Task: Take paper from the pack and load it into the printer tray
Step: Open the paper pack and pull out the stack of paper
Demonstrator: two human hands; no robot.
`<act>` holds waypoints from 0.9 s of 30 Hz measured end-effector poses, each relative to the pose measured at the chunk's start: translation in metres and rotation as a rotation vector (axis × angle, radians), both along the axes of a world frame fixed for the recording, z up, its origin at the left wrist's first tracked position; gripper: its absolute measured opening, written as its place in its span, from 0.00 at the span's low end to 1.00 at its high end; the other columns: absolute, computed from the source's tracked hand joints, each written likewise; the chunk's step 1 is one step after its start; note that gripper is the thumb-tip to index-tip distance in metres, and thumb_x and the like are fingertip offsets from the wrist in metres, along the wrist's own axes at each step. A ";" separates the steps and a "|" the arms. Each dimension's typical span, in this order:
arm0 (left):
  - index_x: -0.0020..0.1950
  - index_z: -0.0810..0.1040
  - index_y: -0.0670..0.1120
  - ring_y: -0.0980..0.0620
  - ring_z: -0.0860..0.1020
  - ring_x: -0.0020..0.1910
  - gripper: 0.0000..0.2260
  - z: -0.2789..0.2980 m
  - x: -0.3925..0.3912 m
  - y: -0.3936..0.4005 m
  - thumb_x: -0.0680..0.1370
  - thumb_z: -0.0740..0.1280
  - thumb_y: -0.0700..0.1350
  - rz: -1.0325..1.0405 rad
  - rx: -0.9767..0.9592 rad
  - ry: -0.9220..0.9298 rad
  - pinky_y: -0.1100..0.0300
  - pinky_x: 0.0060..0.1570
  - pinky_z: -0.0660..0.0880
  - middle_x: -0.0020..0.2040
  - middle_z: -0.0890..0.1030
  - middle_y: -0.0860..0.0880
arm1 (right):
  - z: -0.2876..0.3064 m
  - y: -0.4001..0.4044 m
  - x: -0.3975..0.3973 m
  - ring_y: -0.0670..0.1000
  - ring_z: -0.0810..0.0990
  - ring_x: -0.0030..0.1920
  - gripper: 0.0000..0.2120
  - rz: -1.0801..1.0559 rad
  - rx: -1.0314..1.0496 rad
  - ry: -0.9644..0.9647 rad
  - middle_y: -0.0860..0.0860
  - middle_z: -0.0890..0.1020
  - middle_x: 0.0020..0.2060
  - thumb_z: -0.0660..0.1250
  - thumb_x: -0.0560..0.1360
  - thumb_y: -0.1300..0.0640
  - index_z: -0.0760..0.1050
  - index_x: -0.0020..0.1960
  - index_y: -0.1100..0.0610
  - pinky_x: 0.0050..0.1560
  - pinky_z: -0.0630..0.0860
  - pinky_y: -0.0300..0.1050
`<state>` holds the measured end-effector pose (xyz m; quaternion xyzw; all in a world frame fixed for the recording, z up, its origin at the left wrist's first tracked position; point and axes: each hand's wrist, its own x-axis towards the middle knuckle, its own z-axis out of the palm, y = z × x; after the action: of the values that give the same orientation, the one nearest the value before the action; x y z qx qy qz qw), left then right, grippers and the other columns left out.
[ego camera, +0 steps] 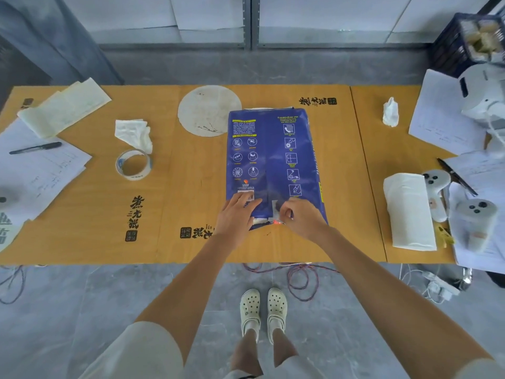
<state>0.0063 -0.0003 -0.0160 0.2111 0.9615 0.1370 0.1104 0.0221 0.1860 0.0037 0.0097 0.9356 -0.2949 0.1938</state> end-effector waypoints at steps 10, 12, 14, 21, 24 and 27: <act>0.67 0.70 0.48 0.50 0.67 0.68 0.21 0.003 0.022 -0.011 0.74 0.66 0.45 0.010 0.095 -0.003 0.55 0.65 0.66 0.66 0.72 0.50 | 0.001 0.002 0.045 0.49 0.75 0.43 0.07 0.239 0.080 -0.087 0.46 0.75 0.41 0.69 0.71 0.56 0.75 0.48 0.54 0.40 0.68 0.42; 0.66 0.71 0.47 0.49 0.69 0.67 0.22 0.004 0.028 -0.014 0.72 0.69 0.46 0.015 0.105 0.004 0.55 0.63 0.67 0.65 0.73 0.49 | 0.000 0.009 0.046 0.50 0.75 0.49 0.10 0.186 0.134 0.025 0.48 0.77 0.44 0.68 0.71 0.56 0.74 0.51 0.54 0.42 0.69 0.42; 0.65 0.72 0.46 0.48 0.71 0.65 0.23 0.004 0.032 -0.017 0.71 0.71 0.46 0.039 0.102 0.006 0.54 0.62 0.69 0.64 0.74 0.48 | -0.003 0.018 0.047 0.51 0.75 0.52 0.11 0.118 0.205 0.176 0.50 0.77 0.48 0.67 0.71 0.59 0.73 0.52 0.55 0.45 0.71 0.44; 0.63 0.72 0.44 0.48 0.75 0.59 0.20 -0.006 0.035 -0.022 0.71 0.68 0.40 0.128 0.098 -0.006 0.56 0.49 0.75 0.60 0.74 0.46 | -0.015 0.046 0.051 0.55 0.74 0.59 0.22 0.040 0.359 0.238 0.55 0.74 0.59 0.72 0.69 0.59 0.70 0.61 0.58 0.56 0.74 0.49; 0.64 0.72 0.44 0.49 0.74 0.60 0.19 -0.004 0.035 -0.022 0.73 0.66 0.41 0.124 0.124 -0.014 0.55 0.49 0.76 0.60 0.74 0.46 | -0.022 0.049 0.053 0.57 0.78 0.54 0.21 0.033 0.358 0.313 0.56 0.78 0.54 0.74 0.66 0.63 0.74 0.57 0.60 0.48 0.78 0.51; 0.64 0.73 0.43 0.50 0.74 0.60 0.17 -0.005 0.034 -0.024 0.74 0.64 0.40 0.134 0.171 -0.022 0.55 0.46 0.78 0.60 0.75 0.47 | -0.022 0.052 0.052 0.57 0.81 0.48 0.16 0.006 0.278 0.402 0.55 0.82 0.47 0.73 0.64 0.66 0.77 0.52 0.61 0.42 0.79 0.49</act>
<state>0.0398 -0.0245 -0.0210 0.1535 0.9570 0.2280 0.0929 0.0737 0.2377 -0.0181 -0.0255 0.9869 -0.1590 0.0016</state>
